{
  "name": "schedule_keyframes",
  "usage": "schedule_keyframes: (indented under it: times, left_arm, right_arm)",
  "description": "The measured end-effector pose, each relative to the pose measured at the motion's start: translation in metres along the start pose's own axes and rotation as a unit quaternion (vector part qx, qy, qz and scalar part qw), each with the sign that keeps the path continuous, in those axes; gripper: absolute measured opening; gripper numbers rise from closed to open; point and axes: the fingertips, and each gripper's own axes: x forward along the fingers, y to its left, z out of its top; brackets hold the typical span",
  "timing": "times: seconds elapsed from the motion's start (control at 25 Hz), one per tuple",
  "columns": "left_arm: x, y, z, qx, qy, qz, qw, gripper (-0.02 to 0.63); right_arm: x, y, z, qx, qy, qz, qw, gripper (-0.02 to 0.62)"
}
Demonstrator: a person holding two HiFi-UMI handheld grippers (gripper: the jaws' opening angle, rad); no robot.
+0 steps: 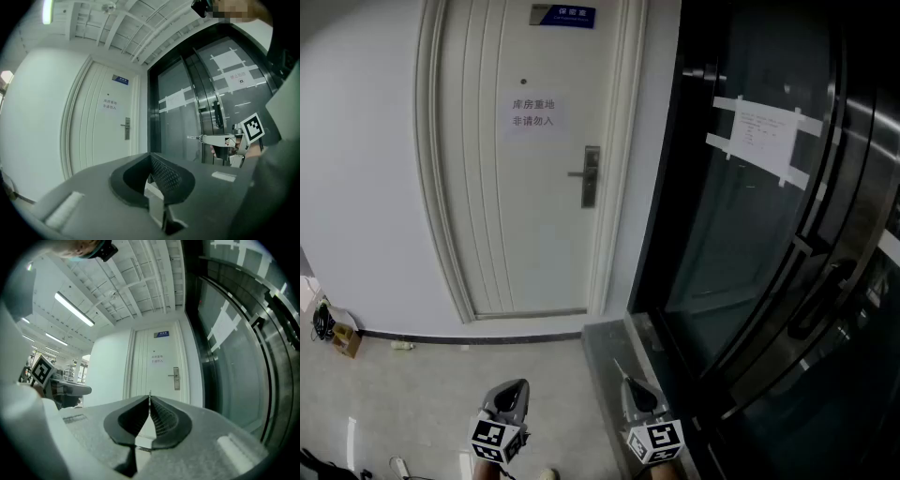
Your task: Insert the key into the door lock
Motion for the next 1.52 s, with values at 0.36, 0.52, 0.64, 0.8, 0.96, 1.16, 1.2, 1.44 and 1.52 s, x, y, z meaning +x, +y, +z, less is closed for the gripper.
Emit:
schedule_keyframes:
  times: [0.36,0.52,0.64,0.8,0.96,1.16,1.2,1.44,1.52]
  left_arm:
    - [0.026,0.03,0.013,0.003,-0.008,0.002,1.0,0.002]
    - [0.034,0.05,0.02,0.003,-0.01,0.0,0.9999,0.002]
    - [0.039,0.067,0.025,0.005,-0.011,-0.006,0.9999,0.002]
    - [0.042,0.094,0.034,0.019,-0.026,-0.006,0.9995,0.002]
    - [0.043,0.121,0.034,0.013,-0.032,-0.011,0.9993,0.002]
    - [0.047,0.149,0.023,0.016,-0.017,-0.02,0.9995,0.002]
    - [0.049,0.152,0.021,0.015,-0.015,-0.022,0.9995,0.002]
    - [0.074,0.172,0.015,0.012,-0.013,-0.027,0.9995,0.002]
    - [0.086,0.181,0.014,0.011,-0.014,-0.027,0.9995,0.002]
  right_arm:
    - [0.039,-0.005,0.008,-0.007,-0.004,-0.004,1.0,0.011]
    - [0.059,0.001,0.012,-0.01,-0.003,-0.007,1.0,0.011]
    - [0.073,0.008,0.015,-0.008,-0.005,-0.015,1.0,0.011]
    - [0.091,0.018,0.017,-0.01,-0.009,-0.022,1.0,0.011]
    - [0.108,0.03,0.016,-0.015,-0.015,-0.034,0.999,0.011]
    - [0.128,0.043,0.016,-0.011,-0.017,-0.046,0.999,0.011]
    - [0.131,0.044,0.015,-0.013,-0.017,-0.045,0.999,0.011]
    - [0.16,0.035,0.006,-0.013,-0.006,-0.051,0.999,0.011]
    - [0.174,0.031,0.003,-0.014,-0.004,-0.052,0.999,0.011]
